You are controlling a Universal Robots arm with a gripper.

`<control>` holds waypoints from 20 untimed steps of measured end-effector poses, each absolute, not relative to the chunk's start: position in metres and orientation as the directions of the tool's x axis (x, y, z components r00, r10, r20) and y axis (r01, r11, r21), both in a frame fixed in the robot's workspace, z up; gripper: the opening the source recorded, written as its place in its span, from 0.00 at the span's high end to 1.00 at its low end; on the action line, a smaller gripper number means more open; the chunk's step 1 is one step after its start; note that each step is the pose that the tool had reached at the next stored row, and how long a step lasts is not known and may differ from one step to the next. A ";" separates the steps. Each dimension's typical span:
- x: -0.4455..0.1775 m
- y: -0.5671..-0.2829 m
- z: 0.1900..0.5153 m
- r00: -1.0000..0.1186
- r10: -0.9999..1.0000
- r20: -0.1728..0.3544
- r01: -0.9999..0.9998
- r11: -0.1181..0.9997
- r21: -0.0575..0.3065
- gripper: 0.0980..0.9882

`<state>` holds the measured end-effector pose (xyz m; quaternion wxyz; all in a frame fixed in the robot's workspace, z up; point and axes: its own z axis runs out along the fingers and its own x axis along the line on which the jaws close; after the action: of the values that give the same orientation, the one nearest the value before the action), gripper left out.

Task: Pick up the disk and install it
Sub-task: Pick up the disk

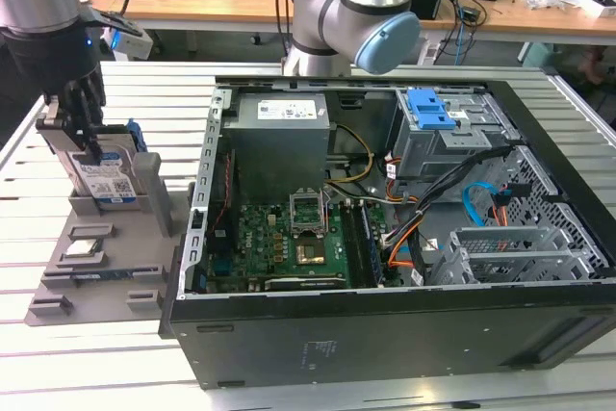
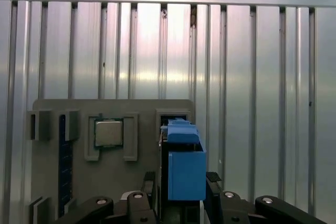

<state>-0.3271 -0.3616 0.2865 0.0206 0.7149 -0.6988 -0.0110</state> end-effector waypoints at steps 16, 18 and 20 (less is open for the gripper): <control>-0.327 -0.362 0.286 0.023 -1.000 0.013 -0.999 -0.023 0.045 0.71; -0.327 -0.362 0.286 0.023 -1.000 0.013 -0.999 -0.023 0.045 0.71; -0.327 -0.362 0.286 0.023 -1.000 0.013 -0.999 -0.023 0.045 0.71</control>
<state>-0.3271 -0.3616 0.2859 0.0208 0.7149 -0.6988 -0.0109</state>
